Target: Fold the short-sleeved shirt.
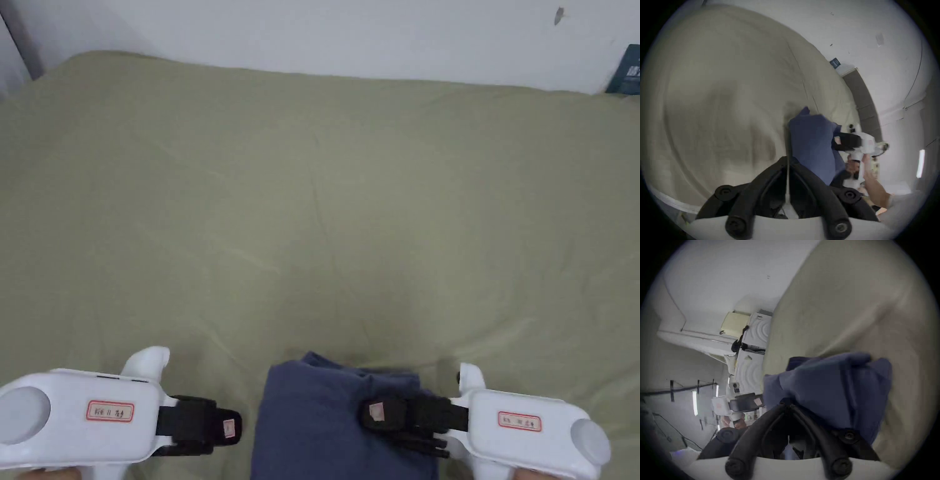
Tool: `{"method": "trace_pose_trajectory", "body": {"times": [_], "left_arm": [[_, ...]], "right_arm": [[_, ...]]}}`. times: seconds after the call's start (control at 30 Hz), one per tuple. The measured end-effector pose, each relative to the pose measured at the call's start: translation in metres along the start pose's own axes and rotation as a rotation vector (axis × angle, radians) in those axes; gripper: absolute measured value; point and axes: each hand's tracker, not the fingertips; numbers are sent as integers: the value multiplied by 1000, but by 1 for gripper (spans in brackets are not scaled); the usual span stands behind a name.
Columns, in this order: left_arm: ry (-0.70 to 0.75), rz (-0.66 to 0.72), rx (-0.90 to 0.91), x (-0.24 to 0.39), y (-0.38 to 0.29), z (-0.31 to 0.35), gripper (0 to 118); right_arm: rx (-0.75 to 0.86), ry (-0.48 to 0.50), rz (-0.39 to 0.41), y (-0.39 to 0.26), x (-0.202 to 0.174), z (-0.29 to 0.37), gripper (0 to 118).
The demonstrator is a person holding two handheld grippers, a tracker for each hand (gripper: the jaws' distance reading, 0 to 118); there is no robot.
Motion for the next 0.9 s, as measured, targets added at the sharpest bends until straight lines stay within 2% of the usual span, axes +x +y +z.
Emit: {"method": "trace_pose_trajectory", "body": {"times": [0.03, 0.1, 0.17, 0.4, 0.43, 0.47, 0.5, 0.53, 0.57, 0.7, 0.8, 0.9], "left_arm": [[-85, 39, -11, -7, 1, -4, 38], [-191, 69, -41, -37, 10, -23, 118], [-290, 98, -3, -39, 16, -31, 118], [-425, 148, -22, -18, 27, -82, 118], [-419, 118, -29, -14, 27, -86, 113], [-401, 92, -17, -11, 26, -86, 105], [-349, 68, -16, -13, 29, -84, 80], [-303, 68, -17, -14, 31, -82, 50], [-272, 79, -7, -20, 32, -76, 39], [-304, 120, -26, -22, 30, -58, 39], [-287, 114, -1, -36, 41, -24, 39], [-176, 71, 50, -71, 70, 37, 39]], "right_arm": [[6, 41, -39, 0, 7, 2, 0], [21, 96, -64, -3, 15, 5, 0], [32, 92, -60, -7, 19, 6, 0], [31, 111, -70, -11, 5, 5, 0], [32, 100, -61, -11, 2, 6, 0], [33, 81, -49, -12, -2, 7, 0], [35, 70, -42, -9, -4, 9, 0], [33, 62, -29, -9, -8, 10, 0], [34, 43, -9, -9, -12, 11, 0], [32, -1, 67, -7, -27, 17, 0], [54, 34, 107, -11, -41, 23, 0], [68, 34, 138, -13, -56, 29, 0]]}}
